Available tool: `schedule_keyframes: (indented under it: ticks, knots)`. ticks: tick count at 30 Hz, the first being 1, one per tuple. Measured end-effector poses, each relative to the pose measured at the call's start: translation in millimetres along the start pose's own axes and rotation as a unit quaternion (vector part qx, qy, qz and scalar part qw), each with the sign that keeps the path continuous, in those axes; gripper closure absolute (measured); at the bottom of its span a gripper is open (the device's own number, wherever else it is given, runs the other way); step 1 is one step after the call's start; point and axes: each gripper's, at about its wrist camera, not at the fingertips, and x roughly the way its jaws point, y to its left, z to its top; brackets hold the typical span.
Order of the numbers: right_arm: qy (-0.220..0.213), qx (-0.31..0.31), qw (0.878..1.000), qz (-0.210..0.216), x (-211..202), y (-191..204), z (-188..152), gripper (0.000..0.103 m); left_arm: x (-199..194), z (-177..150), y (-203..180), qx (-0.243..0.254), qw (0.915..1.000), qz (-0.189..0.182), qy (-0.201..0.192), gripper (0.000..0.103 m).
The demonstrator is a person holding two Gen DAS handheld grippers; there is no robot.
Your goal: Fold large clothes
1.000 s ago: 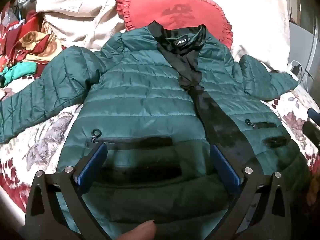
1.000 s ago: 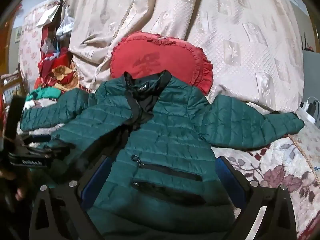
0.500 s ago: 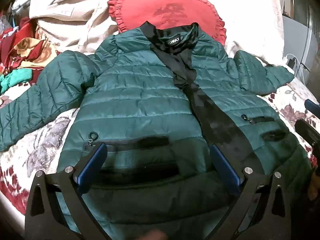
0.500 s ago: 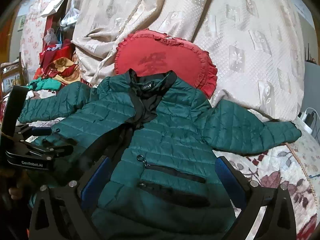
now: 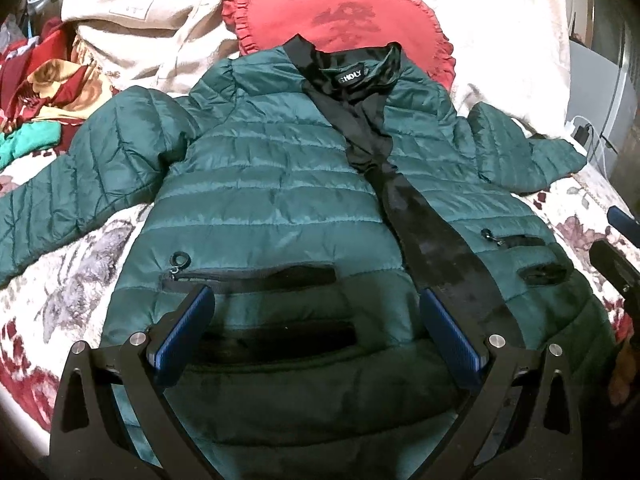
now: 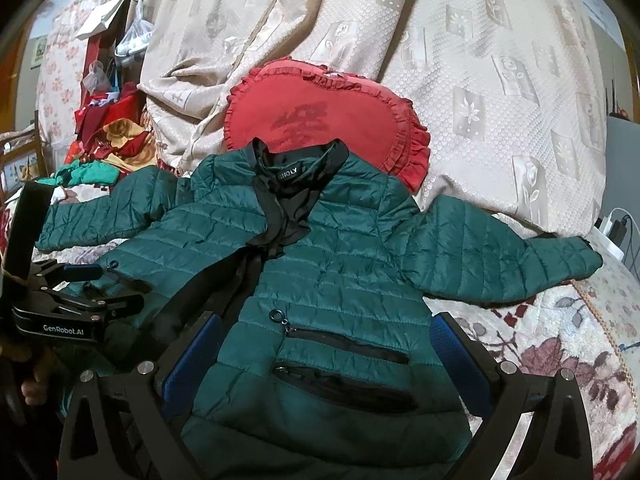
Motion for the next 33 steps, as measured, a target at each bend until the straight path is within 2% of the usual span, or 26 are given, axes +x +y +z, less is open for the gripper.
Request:
schedule_keyframes:
  ticks: [17, 23, 27, 29, 33]
  knots:
    - [0.001, -0.006, 1.000, 0.002, 1.8, 3.5, -4.1, 0.000, 4.2, -1.5, 4.7, -0.015, 0.9998, 0.006, 0.009, 0.000]
    - [0.004, -0.005, 1.000, 0.001, 2.7, 4.3, -4.1, 0.000, 5.2, -1.6, 2.4, -0.012, 0.9993, 0.035, 0.007, 0.000]
    - [0.004, -0.002, 1.000, 0.002, 2.5, 4.2, -4.6, 0.000, 1.7, -0.9, 4.1, -0.013, 0.9991, 0.041, -0.002, 0.000]
    - [0.006, 0.007, 1.000, 0.006, 3.0, 2.0, -3.3, 0.000, -8.9, 3.6, 7.0, -0.011, 0.9987, 0.045, -0.021, 0.000]
    - [0.009, 0.024, 1.000, -0.002, -0.4, -8.5, 12.4, 0.000, -29.0, 32.8, 19.0, -0.013, 0.9978, 0.047, -0.046, 0.000]
